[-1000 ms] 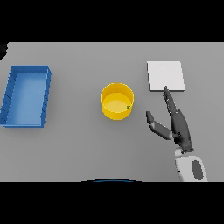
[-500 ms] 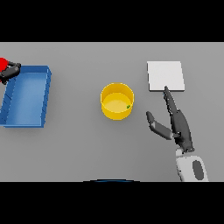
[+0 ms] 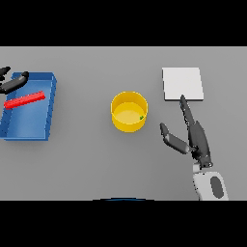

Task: Pick up the red beaker and tilt it to pour out 1 green nut into yellow bowl. Pick up the yellow bowl and place it on the metallic measuring scale.

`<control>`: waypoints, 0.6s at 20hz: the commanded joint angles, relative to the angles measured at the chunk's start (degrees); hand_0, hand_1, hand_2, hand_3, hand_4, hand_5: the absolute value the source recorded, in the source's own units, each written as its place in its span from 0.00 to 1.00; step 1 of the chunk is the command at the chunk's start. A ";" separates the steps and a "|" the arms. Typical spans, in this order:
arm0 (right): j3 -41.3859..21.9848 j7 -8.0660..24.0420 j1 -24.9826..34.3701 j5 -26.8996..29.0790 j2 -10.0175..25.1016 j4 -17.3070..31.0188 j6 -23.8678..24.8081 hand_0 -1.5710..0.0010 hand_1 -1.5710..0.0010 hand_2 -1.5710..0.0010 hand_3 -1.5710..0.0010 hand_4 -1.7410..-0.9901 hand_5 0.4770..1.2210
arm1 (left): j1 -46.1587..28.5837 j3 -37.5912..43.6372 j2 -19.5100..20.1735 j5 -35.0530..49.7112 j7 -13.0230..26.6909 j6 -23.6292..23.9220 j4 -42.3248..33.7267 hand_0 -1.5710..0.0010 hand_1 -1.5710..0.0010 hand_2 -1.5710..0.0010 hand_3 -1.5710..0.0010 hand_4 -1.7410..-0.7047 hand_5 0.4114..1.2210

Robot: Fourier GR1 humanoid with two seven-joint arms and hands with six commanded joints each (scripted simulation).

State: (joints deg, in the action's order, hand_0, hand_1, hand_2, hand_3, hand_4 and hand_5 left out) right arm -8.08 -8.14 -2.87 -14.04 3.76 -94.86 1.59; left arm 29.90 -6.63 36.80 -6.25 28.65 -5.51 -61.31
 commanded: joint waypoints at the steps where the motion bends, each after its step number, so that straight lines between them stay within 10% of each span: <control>1: -0.14 -0.19 0.16 -0.22 0.09 -0.36 0.03 1.00 1.00 1.00 1.00 0.78 0.25 | 0.05 -0.07 -0.13 -0.09 -0.11 0.33 -0.38 0.92 0.93 0.93 0.93 0.91 0.27; 5: -1.85 4.48 1.46 -4.41 0.64 -1.01 1.05 1.00 1.00 1.00 1.00 0.83 0.22 | 0.83 1.03 -0.60 0.39 -4.13 1.87 -0.08 0.97 0.97 0.97 0.97 0.93 0.28; 12: -9.11 6.84 13.39 -17.09 12.14 3.32 -7.91 1.00 1.00 1.00 1.00 0.81 0.21 | -0.32 1.40 -2.98 2.34 -4.95 2.89 -2.51 0.99 0.99 0.99 0.99 0.91 0.33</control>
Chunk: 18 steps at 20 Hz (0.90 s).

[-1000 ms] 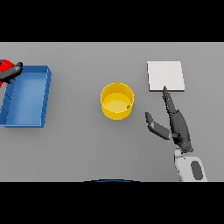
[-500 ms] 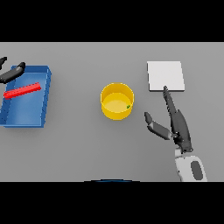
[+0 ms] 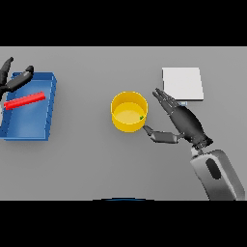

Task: Pick up the red beaker and tilt it to pour out 1 green nut into yellow bowl. Pick up the yellow bowl and place it on the metallic measuring scale.

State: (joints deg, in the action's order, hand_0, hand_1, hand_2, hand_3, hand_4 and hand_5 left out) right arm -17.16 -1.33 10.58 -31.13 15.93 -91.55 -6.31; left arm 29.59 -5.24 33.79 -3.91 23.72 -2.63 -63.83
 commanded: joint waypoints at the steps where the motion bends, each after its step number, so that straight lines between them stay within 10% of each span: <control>1: -1.47 -1.18 1.73 -2.30 1.30 1.27 -0.63 1.00 1.00 1.00 1.00 0.80 0.20 | -0.17 0.11 0.07 0.01 0.18 0.22 -0.27 0.99 0.99 1.00 1.00 0.90 0.34; 9: -12.24 -7.42 15.39 -13.33 6.56 9.41 -9.02 1.00 1.00 1.00 1.00 0.77 0.22 | -1.09 0.49 0.90 0.55 0.18 -0.75 -1.03 1.00 1.00 1.00 1.00 0.90 0.35; 18: -18.74 -10.96 26.46 -16.96 4.28 21.90 -15.63 1.00 1.00 1.00 1.00 0.77 0.25 | -0.77 0.94 1.24 0.90 0.21 -1.36 -0.63 1.00 1.00 1.00 1.00 0.90 0.36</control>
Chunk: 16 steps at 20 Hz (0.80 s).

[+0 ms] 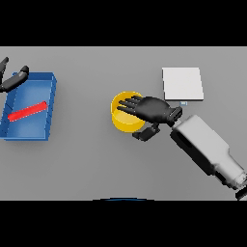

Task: Pick up the red beaker and tilt it to pour out 1 green nut into yellow bowl. Pick up the yellow bowl and place it on the metallic measuring scale.

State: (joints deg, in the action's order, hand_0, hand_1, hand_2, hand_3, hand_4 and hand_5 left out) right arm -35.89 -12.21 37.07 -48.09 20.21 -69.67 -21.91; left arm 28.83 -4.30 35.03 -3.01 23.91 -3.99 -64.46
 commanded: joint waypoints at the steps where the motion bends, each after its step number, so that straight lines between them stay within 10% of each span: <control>1: -0.86 -0.29 0.45 -0.62 -0.28 1.37 -0.30 1.00 1.00 1.00 1.00 0.77 0.26 | -0.20 -0.06 -0.14 -0.05 -0.54 0.07 0.07 1.00 1.00 1.00 1.00 0.90 0.36; 12: -3.72 0.67 5.47 -2.41 -4.01 11.14 -2.92 1.00 0.99 0.98 0.95 0.68 0.39 | 0.07 -0.40 0.23 -0.77 -0.95 -0.35 0.85 1.00 1.00 1.00 1.00 0.92 0.37; 16: -4.00 -1.44 5.18 -2.52 -3.43 10.48 -2.39 0.57 0.59 0.62 0.64 0.41 0.72 | -0.50 -0.27 0.38 -0.63 -1.68 -0.31 0.49 1.00 1.00 1.00 1.00 0.92 0.37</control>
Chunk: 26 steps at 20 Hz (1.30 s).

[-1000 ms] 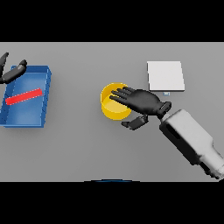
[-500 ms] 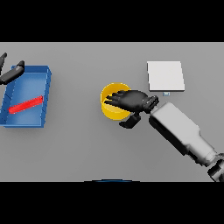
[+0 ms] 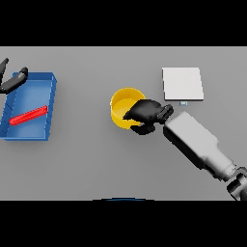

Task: Pick up the red beaker and tilt it to pour out 1 green nut into yellow bowl. Pick up the yellow bowl and place it on the metallic measuring scale.

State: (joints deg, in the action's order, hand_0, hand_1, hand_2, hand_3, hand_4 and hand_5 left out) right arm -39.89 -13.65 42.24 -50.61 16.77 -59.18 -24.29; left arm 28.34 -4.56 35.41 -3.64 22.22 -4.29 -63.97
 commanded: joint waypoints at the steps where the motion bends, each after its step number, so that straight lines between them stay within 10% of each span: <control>1: 0.07 -0.47 -0.21 0.36 0.06 -0.38 -0.09 0.45 0.47 0.50 0.57 0.33 0.77 | -0.24 -0.16 -0.33 0.11 0.31 0.10 -0.40 1.00 1.00 1.00 1.00 0.92 0.37; 9: 0.10 0.80 0.43 1.81 0.86 -2.01 -3.46 0.08 0.08 0.15 0.25 0.06 0.96 | 1.00 0.01 0.08 0.00 0.38 -0.47 0.71 1.00 1.00 1.00 1.00 0.92 0.37; 26: 7.02 9.78 0.02 6.08 9.61 -15.87 -9.94 0.03 0.00 0.03 0.25 0.00 1.00 | 1.06 0.33 -0.41 0.86 0.10 -0.51 0.43 1.00 1.00 1.00 1.00 0.90 0.36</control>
State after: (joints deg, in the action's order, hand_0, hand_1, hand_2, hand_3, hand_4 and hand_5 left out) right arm -32.85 -3.67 42.29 -44.56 26.40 -75.05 -34.21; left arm 29.41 -4.24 34.98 -2.76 22.31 -4.82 -63.55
